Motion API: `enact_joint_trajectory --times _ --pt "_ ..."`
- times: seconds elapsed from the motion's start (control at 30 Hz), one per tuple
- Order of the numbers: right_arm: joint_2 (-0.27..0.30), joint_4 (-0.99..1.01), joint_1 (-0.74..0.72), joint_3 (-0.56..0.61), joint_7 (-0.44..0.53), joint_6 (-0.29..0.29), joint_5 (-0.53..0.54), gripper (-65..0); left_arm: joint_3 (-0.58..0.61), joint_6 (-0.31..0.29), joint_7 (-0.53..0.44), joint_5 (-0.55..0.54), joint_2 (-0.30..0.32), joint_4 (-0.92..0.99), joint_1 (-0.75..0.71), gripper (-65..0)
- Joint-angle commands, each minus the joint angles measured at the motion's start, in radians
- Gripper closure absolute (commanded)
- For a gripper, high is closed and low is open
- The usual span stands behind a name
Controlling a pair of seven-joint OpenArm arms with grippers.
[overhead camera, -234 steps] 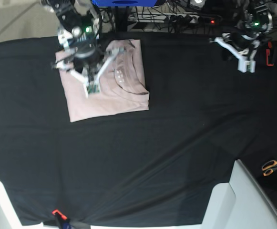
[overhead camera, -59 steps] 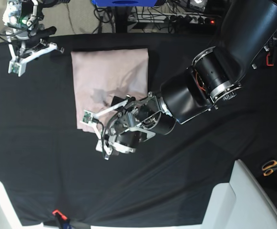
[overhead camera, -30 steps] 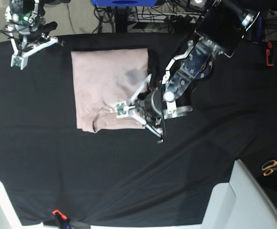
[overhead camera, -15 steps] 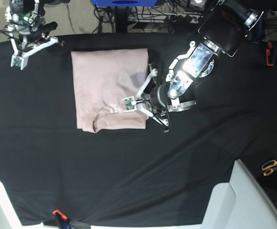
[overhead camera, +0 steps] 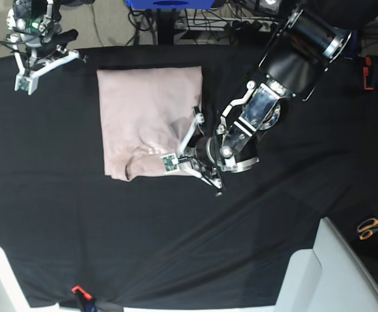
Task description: Fold the T-shirt properly
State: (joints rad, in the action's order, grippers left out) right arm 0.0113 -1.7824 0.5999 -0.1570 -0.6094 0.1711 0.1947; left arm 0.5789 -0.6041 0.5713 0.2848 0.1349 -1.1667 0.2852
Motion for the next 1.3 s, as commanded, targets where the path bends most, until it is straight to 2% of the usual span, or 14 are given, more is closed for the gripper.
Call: enact_joint_trajectory --times 0.0,0.1,0.23,0.5,0.67,0.8,0.9,1.03,1.27 --pt "0.003 -0.014 0.013 -0.003 0.016 0.000 -0.007 0.0 -0.004 0.010 -0.018 -0.002 -0.014 0.017 0.036 0.0" --pt "0.005 -0.014 0.015 -0.003 0.016 0.000 -0.007 0.0 -0.004 0.010 -0.029 0.000 -0.034 0.057 0.052 0.0" --pt "0.005 -0.014 0.016 -0.003 0.016 0.000 -0.007 0.0 -0.004 0.010 -0.032 0.000 -0.024 0.009 0.055 0.0" --pt "0.005 -0.015 0.012 -0.003 0.016 0.000 -0.007 0.0 -0.003 0.010 -0.029 0.001 0.052 -0.038 0.107 0.0" --pt "0.005 -0.017 0.004 -0.002 0.016 0.000 -0.007 0.0 -0.006 0.010 -0.006 -0.008 0.070 -0.152 0.104 0.0" --pt "0.005 -0.014 -0.004 -0.002 0.015 0.000 -0.007 0.0 -0.003 0.008 0.123 -0.009 0.052 -0.368 0.007 0.0" --pt "0.005 -0.014 -0.004 -0.002 0.015 0.000 -0.007 0.0 0.005 0.006 0.129 0.001 0.022 -0.487 -0.106 0.0" --pt "0.005 -0.014 -0.004 -0.003 0.015 0.000 -0.007 0.0 0.008 0.006 0.126 -0.006 0.006 -0.537 -0.241 0.0" --pt "0.005 -0.014 -0.004 -0.003 0.015 0.000 -0.007 0.0 0.008 0.006 0.125 -0.008 0.010 -0.533 -0.321 0.0"
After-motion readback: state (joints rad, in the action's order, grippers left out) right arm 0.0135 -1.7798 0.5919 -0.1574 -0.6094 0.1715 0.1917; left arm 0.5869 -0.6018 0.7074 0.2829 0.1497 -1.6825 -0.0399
